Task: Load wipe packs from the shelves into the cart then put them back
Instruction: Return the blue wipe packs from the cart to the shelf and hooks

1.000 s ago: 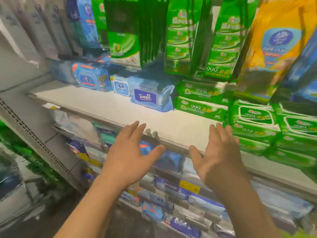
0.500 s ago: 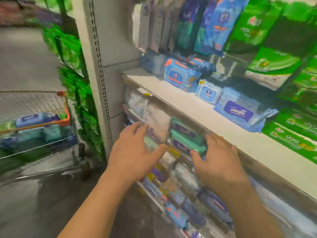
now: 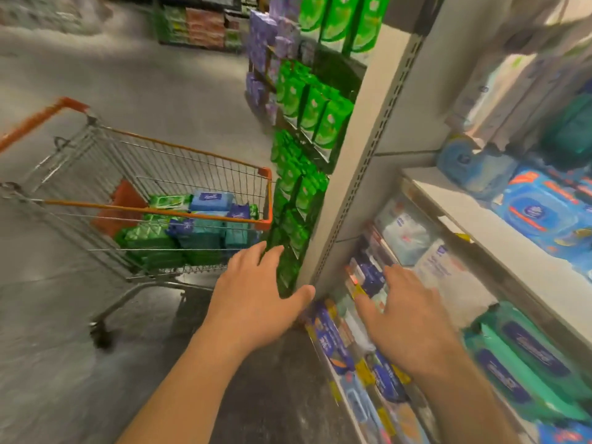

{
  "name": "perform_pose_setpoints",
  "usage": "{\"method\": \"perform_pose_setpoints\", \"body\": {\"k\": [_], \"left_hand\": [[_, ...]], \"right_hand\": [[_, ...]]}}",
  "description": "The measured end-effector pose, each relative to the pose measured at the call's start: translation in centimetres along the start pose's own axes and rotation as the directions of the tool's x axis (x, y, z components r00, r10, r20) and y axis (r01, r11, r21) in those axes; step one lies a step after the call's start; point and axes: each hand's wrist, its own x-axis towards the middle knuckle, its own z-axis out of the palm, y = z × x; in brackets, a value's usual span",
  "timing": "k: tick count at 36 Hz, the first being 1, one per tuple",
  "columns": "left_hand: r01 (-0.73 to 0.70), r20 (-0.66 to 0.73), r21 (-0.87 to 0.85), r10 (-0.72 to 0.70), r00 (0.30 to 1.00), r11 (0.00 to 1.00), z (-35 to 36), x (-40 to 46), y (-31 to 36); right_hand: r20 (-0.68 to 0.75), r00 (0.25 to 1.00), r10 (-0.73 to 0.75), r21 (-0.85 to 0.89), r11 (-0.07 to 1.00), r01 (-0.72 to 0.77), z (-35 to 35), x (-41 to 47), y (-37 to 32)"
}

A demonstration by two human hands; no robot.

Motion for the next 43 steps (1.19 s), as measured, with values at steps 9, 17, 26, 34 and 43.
{"method": "perform_pose_setpoints", "body": {"k": [9, 17, 26, 34, 43], "left_hand": [[0.206, -0.018, 0.028, -0.205, 0.978, 0.978, -2.3, 4.8, -5.8], [0.359, -0.064, 0.082, -0.355, 0.933, 0.930, -5.4, 11.4, -9.3], [0.479, -0.142, 0.064, -0.467, 0.873, 0.876, -8.2, 18.1, -11.1], [0.525, -0.145, -0.008, -0.520, 0.842, 0.851, -9.4, 22.5, -13.4], [0.492, -0.110, -0.073, -0.498, 0.860, 0.867, -10.4, 28.1, -20.6]], "right_hand": [[0.064, 0.980, -0.189, 0.084, 0.980, 0.183, 2.5, 8.9, -6.1], [0.156, 0.938, -0.311, 0.141, 0.947, 0.290, 4.0, 19.8, -10.8], [0.167, 0.869, -0.466, 0.224, 0.876, 0.427, 3.7, 29.5, -15.4], [0.207, 0.833, -0.514, 0.183, 0.856, 0.483, 3.8, 34.1, -19.1], [0.279, 0.812, -0.513, 0.135, 0.858, 0.495, 6.0, 38.4, -25.5]]}}
